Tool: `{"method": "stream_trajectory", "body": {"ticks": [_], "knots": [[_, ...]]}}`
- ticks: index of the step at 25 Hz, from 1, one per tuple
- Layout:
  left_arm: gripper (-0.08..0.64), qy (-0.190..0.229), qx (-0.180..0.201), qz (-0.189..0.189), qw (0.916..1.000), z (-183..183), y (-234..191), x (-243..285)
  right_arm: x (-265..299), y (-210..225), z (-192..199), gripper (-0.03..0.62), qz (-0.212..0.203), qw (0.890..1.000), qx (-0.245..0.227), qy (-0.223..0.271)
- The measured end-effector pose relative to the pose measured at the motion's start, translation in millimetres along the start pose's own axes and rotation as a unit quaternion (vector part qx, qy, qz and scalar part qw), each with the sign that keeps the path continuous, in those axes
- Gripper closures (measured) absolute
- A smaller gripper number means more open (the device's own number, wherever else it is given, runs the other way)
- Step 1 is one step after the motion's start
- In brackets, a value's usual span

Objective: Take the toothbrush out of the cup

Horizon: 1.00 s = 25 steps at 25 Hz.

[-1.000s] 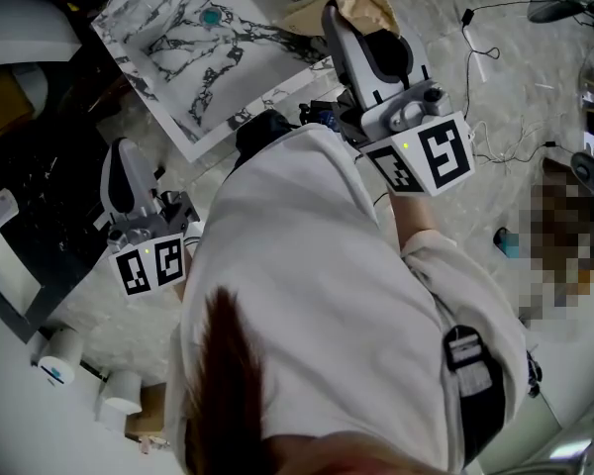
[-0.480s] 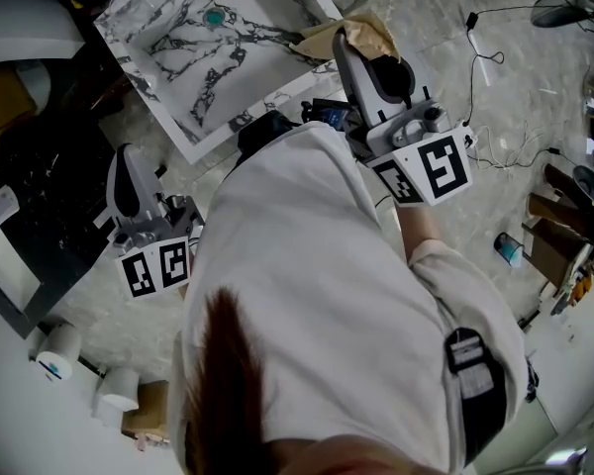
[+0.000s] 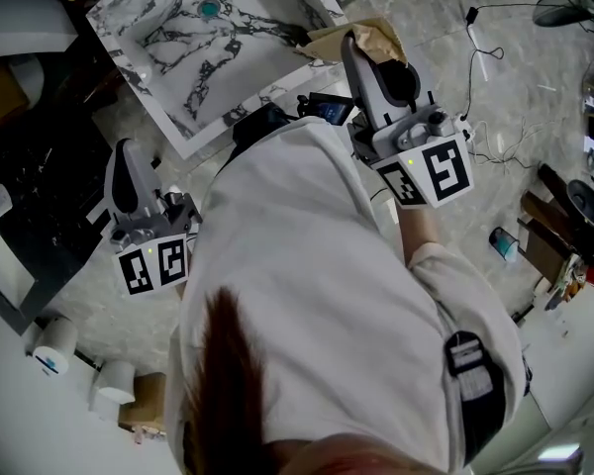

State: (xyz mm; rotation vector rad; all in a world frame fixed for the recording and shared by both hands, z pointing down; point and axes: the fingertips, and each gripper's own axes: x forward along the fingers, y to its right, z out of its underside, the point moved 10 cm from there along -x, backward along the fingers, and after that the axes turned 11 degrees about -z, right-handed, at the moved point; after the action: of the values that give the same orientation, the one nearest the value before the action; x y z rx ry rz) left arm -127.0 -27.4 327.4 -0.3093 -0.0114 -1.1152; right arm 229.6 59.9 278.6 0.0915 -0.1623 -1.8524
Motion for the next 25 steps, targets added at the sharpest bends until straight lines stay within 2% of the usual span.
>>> {"method": "stream_trajectory", "body": {"ticks": [10, 25], "knots": [[0.545, -0.022, 0.001, 0.006, 0.9997, 9.7, 7.1, 2.1, -10.9, -0.5, 18.3, 0.525, 0.003, 0.999, 0.025, -0.025], [0.545, -0.022, -0.001, -0.002, 0.9998, 12.0, 10.8, -3.4, -11.7, 3.8, 18.1, 0.523, -0.013, 0.999, 0.019, -0.035]]}}
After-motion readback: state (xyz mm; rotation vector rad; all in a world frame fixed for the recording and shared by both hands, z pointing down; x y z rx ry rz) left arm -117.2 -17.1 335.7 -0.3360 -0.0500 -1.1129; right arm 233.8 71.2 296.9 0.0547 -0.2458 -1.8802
